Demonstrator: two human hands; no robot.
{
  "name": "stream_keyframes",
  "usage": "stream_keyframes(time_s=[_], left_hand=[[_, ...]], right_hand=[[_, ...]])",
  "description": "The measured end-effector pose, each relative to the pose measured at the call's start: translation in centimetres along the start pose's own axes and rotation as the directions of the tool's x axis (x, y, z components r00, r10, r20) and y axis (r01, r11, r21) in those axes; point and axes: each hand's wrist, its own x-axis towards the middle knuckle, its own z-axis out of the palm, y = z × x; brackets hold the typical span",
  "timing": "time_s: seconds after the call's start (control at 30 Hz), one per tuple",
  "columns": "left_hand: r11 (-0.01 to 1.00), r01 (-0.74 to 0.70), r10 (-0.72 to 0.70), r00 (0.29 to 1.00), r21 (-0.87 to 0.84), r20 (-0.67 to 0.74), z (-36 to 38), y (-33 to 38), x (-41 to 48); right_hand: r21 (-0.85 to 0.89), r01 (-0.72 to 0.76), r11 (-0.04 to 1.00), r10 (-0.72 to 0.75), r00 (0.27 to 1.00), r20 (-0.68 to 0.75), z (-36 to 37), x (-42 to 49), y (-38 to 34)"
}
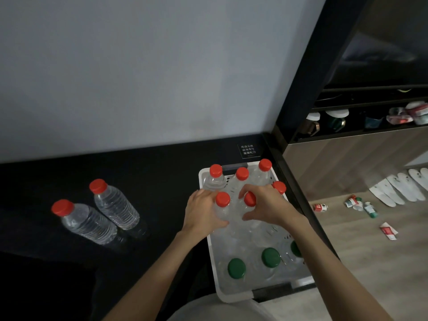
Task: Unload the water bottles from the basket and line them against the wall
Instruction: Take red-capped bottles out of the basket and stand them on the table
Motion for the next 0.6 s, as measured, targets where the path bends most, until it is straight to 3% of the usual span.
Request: stream_keyframes(time_s=[0.27, 0.6], left_hand=[[0.996, 0.002, -0.011, 0.995, -0.092, -0.103, -1.6, 0.9, -0.2], [0.948, -0.093, -0.006, 0.951, -0.303, -0.310, -7.1, 3.9, -0.4]], right_hand=[[0.019, -0.054, 0.998, 0.058, 0.954, -0.295, 0.2, -1.5, -0.6], [0.120, 0.055, 0.991, 0.027, 0.807, -0.590, -5.7, -4.9, -6.3]])
